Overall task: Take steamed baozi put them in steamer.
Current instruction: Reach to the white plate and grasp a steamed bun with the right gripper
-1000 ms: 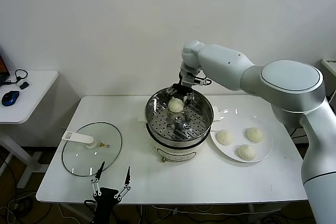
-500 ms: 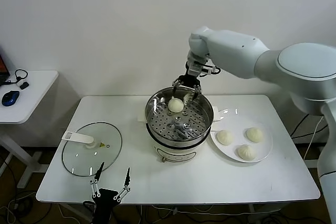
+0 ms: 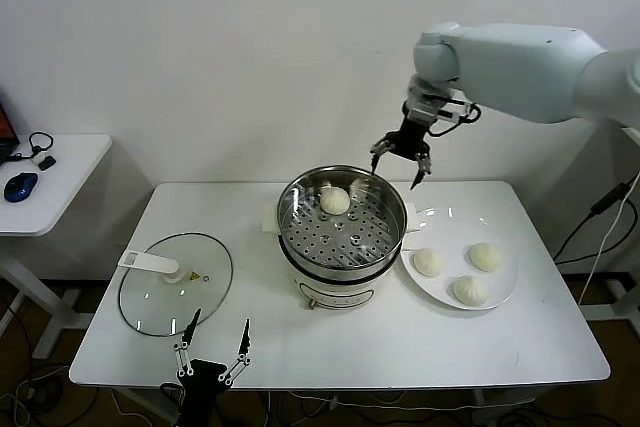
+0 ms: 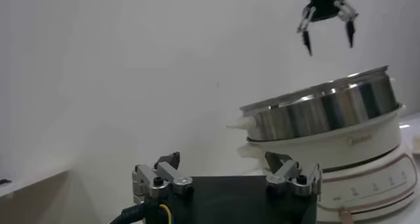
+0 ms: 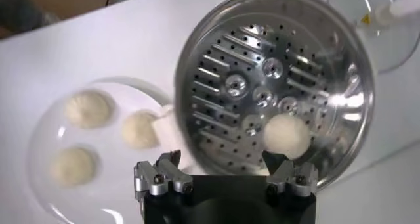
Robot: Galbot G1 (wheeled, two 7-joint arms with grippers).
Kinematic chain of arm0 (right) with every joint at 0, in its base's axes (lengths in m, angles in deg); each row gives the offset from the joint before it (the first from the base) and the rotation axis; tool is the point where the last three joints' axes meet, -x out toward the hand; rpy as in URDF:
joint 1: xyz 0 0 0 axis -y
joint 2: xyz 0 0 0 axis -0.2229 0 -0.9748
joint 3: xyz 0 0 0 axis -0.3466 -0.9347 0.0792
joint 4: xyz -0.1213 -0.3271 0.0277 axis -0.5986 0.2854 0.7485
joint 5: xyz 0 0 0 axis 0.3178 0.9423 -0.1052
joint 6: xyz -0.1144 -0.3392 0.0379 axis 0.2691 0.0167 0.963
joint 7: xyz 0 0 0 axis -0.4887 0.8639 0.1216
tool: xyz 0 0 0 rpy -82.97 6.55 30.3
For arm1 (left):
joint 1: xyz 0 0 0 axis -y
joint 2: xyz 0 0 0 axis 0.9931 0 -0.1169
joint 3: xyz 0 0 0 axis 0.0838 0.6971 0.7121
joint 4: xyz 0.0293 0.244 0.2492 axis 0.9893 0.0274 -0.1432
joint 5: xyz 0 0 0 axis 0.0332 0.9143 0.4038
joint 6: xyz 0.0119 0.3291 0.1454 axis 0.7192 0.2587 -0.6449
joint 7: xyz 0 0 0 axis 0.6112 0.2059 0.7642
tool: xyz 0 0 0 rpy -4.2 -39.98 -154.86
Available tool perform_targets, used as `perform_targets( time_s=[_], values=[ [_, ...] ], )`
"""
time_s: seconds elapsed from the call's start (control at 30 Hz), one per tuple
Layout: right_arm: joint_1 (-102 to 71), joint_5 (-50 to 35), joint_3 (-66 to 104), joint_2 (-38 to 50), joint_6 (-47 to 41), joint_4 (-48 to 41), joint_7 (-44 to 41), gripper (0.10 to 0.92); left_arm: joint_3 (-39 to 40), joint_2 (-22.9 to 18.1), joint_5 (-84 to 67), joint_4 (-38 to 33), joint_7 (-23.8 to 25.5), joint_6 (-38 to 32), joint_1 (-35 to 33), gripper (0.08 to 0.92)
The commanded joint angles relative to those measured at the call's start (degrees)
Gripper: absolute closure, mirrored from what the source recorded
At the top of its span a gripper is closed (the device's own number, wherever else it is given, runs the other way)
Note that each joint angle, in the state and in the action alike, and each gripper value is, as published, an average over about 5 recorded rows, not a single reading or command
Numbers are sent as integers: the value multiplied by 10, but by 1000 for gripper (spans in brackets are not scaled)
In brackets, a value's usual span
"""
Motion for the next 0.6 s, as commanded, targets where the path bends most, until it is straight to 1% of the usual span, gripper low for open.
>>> perform_targets(
  time_s=[0.03, 0.23, 0.4, 0.6],
  values=[
    [54, -47, -85, 78, -316, 90, 20, 203, 0, -11, -1, 3, 0, 1, 3, 177],
    [29, -45, -89, 125, -385, 114, 45, 203, 2, -12, -1, 7, 0, 2, 6, 177],
    [-27, -47, -45, 157, -425, 135, 68, 203, 1, -12, 0, 11, 0, 2, 8, 177],
    [-105, -40, 21, 166, -448, 121, 91, 203, -2, -13, 0, 12, 1, 2, 7, 177]
  ],
)
